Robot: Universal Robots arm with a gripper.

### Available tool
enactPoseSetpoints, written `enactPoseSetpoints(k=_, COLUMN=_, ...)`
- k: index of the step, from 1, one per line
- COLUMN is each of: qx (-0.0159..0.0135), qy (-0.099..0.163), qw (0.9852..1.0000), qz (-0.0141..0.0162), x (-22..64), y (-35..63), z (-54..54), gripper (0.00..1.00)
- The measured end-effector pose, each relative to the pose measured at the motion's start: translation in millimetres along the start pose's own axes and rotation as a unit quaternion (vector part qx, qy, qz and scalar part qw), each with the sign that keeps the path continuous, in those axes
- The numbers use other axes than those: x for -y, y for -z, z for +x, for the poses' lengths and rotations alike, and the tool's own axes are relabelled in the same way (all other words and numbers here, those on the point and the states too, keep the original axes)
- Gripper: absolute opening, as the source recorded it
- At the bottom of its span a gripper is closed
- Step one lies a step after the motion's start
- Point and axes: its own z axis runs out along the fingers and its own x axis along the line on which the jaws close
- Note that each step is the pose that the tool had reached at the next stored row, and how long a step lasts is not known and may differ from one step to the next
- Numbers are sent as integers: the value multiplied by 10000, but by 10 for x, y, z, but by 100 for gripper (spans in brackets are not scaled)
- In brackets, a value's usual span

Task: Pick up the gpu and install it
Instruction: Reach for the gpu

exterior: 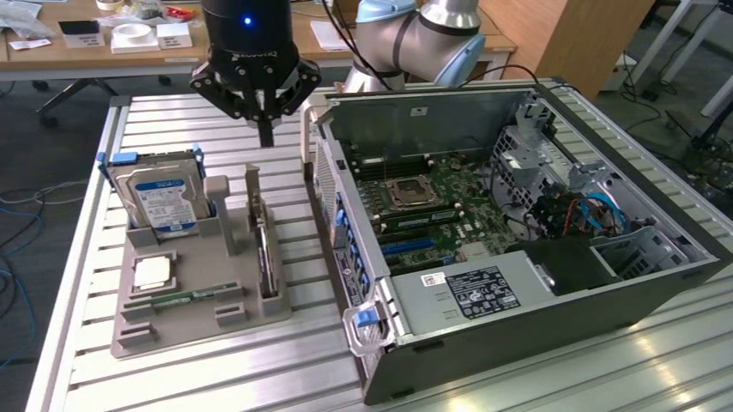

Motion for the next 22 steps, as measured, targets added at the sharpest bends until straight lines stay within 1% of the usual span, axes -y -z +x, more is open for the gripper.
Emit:
enactPoseSetpoints(k=3, qx=9, qy=1, qw=10000, qz=-1, x=4, y=-15, z=11, gripper=11)
enactPoseSetpoints(k=13, qx=12, qy=0, qw=10000, qz=-1, x=11, y=-15, z=98, gripper=11)
enactPoseSetpoints(k=22, qx=12, qy=1, qw=10000, qz=-1, x=13, y=-14, z=118, gripper=11)
